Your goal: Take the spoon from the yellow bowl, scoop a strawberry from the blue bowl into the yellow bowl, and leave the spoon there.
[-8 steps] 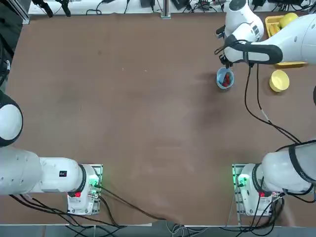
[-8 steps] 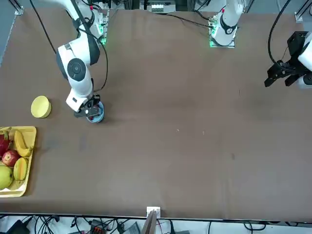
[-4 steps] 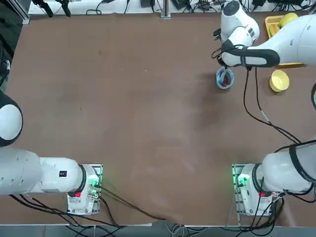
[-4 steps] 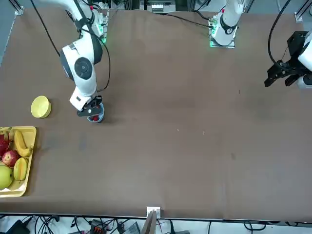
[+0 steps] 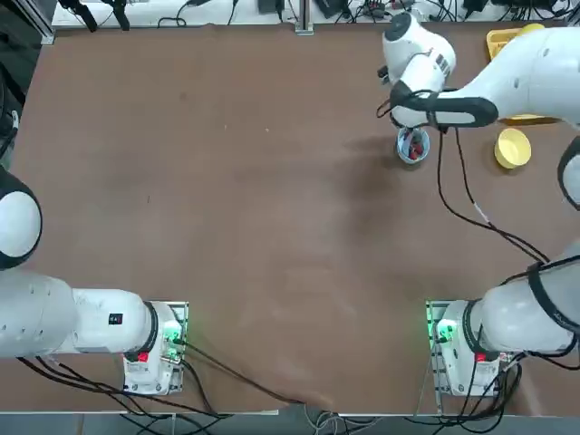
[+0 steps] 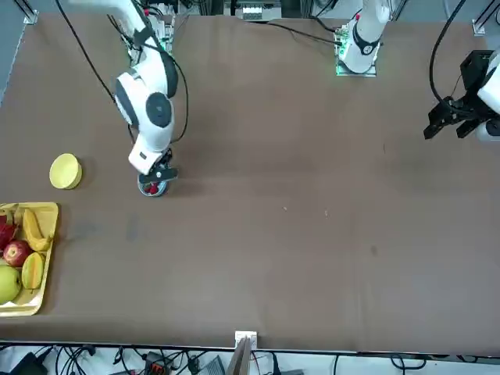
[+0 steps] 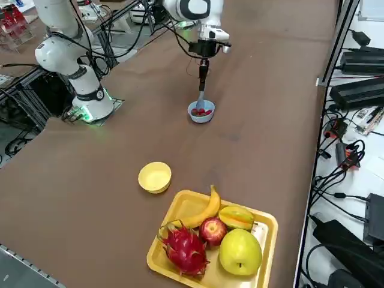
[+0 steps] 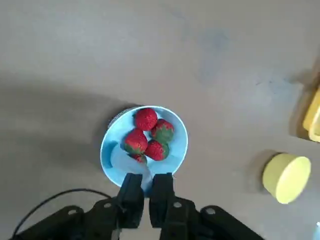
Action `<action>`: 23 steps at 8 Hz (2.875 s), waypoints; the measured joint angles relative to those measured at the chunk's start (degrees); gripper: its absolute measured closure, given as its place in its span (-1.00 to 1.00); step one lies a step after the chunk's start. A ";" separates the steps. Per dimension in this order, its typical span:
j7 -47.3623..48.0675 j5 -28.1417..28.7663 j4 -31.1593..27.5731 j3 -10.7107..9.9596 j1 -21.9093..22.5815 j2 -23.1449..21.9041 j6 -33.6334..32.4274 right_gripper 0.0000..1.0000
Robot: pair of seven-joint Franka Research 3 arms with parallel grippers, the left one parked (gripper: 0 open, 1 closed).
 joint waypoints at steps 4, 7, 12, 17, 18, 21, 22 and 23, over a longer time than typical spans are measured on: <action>3.96 -6.81 4.43 0.08 3.92 4.89 -7.10 0.78; 10.52 -11.64 6.40 0.10 6.22 7.79 -8.18 0.78; 19.74 -17.81 7.08 0.09 8.28 10.08 -9.34 0.78; 27.13 -19.23 7.14 0.09 12.01 12.27 -16.20 0.78; 27.66 -19.75 7.25 0.08 12.39 12.61 -16.70 0.78; 29.63 -20.25 7.24 0.05 13.33 12.90 -17.30 0.78; 30.36 -21.14 7.24 0.05 13.81 13.32 -18.16 0.78; 31.87 -22.62 7.26 0.05 14.61 14.16 -19.51 0.78</action>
